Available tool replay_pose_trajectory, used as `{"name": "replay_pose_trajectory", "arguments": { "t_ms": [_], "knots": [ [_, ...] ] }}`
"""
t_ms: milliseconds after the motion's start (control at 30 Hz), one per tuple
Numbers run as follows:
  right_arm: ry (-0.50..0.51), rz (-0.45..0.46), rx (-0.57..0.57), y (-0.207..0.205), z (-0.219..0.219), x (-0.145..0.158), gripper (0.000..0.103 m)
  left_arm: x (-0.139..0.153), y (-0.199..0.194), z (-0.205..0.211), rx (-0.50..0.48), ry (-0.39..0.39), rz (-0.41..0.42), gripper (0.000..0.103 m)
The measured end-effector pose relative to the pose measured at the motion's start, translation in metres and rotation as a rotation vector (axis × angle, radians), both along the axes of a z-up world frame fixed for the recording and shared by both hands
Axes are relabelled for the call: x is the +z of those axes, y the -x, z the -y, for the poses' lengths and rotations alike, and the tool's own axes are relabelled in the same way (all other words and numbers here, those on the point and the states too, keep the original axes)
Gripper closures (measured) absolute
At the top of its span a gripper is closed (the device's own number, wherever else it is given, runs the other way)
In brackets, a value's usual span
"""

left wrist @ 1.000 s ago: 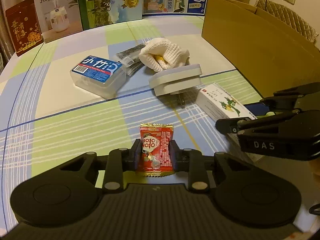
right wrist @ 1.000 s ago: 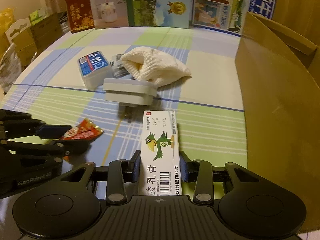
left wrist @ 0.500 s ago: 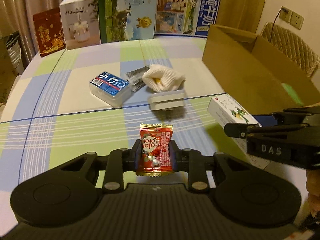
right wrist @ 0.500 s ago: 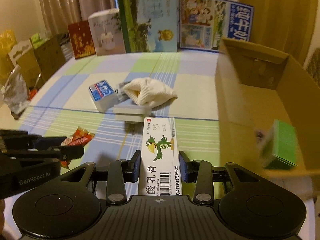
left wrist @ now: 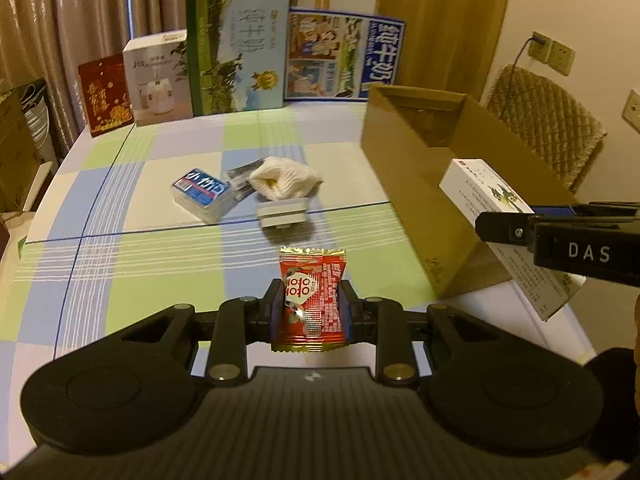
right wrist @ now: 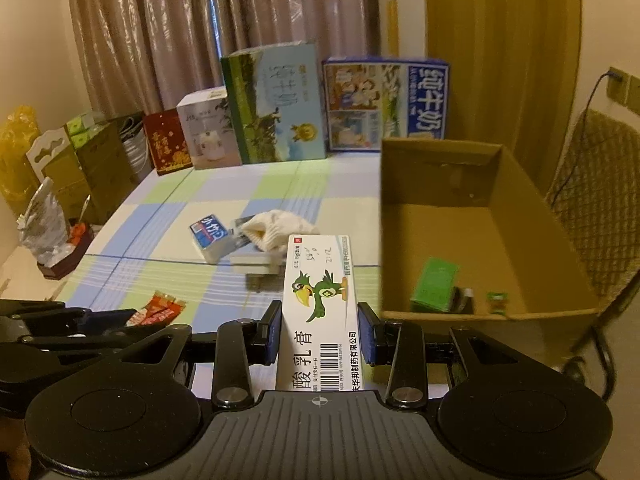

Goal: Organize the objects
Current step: 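Carry the red candy and white cream box toward the cardboard box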

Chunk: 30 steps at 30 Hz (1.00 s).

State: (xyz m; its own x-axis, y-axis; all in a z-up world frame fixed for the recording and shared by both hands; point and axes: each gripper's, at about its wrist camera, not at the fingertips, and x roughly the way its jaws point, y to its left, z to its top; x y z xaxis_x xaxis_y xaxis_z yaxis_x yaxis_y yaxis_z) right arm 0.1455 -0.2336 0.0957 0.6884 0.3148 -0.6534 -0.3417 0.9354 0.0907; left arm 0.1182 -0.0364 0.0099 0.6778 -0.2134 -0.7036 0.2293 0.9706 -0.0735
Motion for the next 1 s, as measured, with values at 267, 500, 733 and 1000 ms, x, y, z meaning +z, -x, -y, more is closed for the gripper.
{"name": "replay_pose_trajectory", "arguments": {
  "t_ms": [267,500,733,1000],
  "knots": [
    [-0.002,0.036,-0.045,0.018,0.031,0.019,0.068,0.022,0.018,0.024,-0.034,-0.012,0.04,0.08],
    [-0.01,0.052,-0.078,0.021,0.05,0.027,0.068,0.03,0.021,0.038,-0.06,-0.01,0.055,0.08],
    [-0.018,0.063,-0.112,0.018,0.067,0.032,0.068,0.034,0.019,0.045,-0.077,-0.013,0.063,0.08],
    [-0.006,0.074,-0.18,0.003,0.099,0.037,0.068,0.043,0.002,0.063,-0.115,0.007,0.073,0.08]
  ]
}}
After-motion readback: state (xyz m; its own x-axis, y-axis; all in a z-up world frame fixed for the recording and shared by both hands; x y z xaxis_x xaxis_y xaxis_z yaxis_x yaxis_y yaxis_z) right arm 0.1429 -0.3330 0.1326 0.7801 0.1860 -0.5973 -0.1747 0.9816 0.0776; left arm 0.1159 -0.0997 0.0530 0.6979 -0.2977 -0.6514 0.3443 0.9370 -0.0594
